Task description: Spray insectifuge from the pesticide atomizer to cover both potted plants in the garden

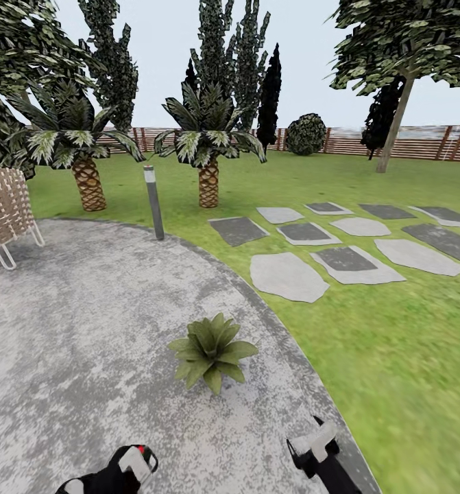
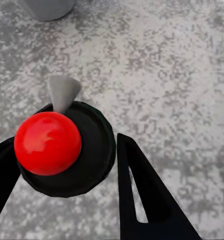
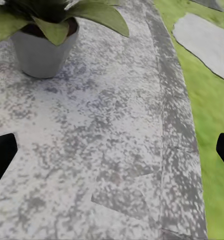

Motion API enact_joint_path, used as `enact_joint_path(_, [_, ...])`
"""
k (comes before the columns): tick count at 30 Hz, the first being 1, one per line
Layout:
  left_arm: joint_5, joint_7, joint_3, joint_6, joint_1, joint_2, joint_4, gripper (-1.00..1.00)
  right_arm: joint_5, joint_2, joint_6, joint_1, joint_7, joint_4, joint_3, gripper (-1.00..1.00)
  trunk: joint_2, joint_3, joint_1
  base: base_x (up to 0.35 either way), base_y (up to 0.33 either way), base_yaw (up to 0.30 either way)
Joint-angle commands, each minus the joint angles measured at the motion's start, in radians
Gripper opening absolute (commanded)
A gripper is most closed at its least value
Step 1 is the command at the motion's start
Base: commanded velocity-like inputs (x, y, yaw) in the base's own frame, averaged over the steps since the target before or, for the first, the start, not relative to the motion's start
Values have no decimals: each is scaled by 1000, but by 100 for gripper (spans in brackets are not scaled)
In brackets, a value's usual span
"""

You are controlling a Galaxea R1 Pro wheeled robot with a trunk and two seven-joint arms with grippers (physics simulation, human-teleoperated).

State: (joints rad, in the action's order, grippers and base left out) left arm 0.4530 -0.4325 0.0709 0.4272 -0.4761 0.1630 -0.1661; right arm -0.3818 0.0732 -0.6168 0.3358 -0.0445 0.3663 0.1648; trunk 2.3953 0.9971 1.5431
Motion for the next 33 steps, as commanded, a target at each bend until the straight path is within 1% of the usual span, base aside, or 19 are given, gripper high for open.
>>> enact_joint_path(1, [25, -71, 7, -26, -24, -1, -1, -100, -56, 0, 14, 0, -3, 16, 4, 100, 0, 1, 0, 0, 0, 0])
enact_joint_path(2, [35, -106, 8, -38, -36, -1, -1, -100, -79, -1, 23, 0, -1, 22, 5, 100, 0, 1, 0, 0, 0, 0])
enact_joint_path(3, [52, -170, 9, -56, -60, -2, -6, -100, -122, -2, 44, 0, 13, 33, 7, 100, 0, 1, 0, 0, 0, 0])
enact_joint_path(4, [75, -259, 10, -72, -95, -4, -23, -100, -179, -6, 77, 1, 72, 49, 8, 100, 0, 1, 0, 0, 0, 0])
enact_joint_path(5, [89, -313, 10, -80, -114, -6, -39, -100, -206, -7, 98, 2, 138, 62, 8, 100, 0, 1, 0, 0, 0, 0])
enact_joint_path(7, [121, -403, 11, -97, -141, -9, -80, -100, -234, -9, 135, 9, 288, 99, 8, 100, 0, 1, 0, 0, 0, 0])
enact_joint_path(9, [169, -487, 11, -134, -155, -12, -135, -100, -245, -11, 176, 16, 419, 157, 8, 100, 0, 1, 0, 0, 0, 0])
enact_joint_path(10, [195, -526, 11, -160, -159, -14, -167, -100, -247, -11, 199, 19, 469, 189, 8, 100, 0, 1, 0, 0, 0, 0])
enact_joint_path(12, [240, -593, 10, -217, -162, -14, -231, -100, -248, -12, 249, 21, 538, 247, 8, 100, 0, 1, 0, 0, 0, 0])
enact_joint_path(15, [274, -637, 10, -262, -164, -15, -275, -100, -248, -18, 300, 23, 589, 304, 7, 100, 0, 1, 0, 0, 0, 0])
enact_joint_path(18, [295, -654, 11, -279, -164, -15, -291, -100, -248, -44, 324, 23, 633, 336, 7, 100, 0, 1, 0, 0, 0, 0])
enact_joint_path(20, [300, -657, 12, -280, -162, -15, -295, -100, -249, -59, 329, 23, 647, 342, 7, 100, 0, 1, 0, 0, 0, 0])
enact_joint_path(23, [302, -658, 15, -279, -158, -13, -296, -100, -249, -72, 332, 23, 653, 345, 7, 100, 0, 1, 0, 0, 0, 0])
enact_joint_path(24, [303, -657, 17, -278, -154, -13, -297, -100, -249, -86, 333, 23, 657, 347, 7, 100, 0, 1, 0, 0, 0, 0])
enact_joint_path(27, [303, -656, 19, -275, -150, -13, -297, -100, -249, -106, 333, 23, 661, 348, 8, 100, 0, 1, 0, 0, 0, 0])
enact_joint_path(28, [303, -656, 24, -273, -150, -13, -297, -100, -249, -115, 333, 23, 665, 348, 8, -100, 0, 1, 0, 0, 0, 0])
enact_joint_path(30, [303, -655, 51, -267, -149, -13, -297, -100, -249, -127, 333, 23, 679, 349, 8, -100, 0, 1, 0, 0, 0, 0])
enact_joint_path(33, [303, -651, 109, -254, -150, -13, -297, -100, -249, -140, 333, 24, 712, 364, 9, -100, 0, 1, 0, 0, 0, 0])
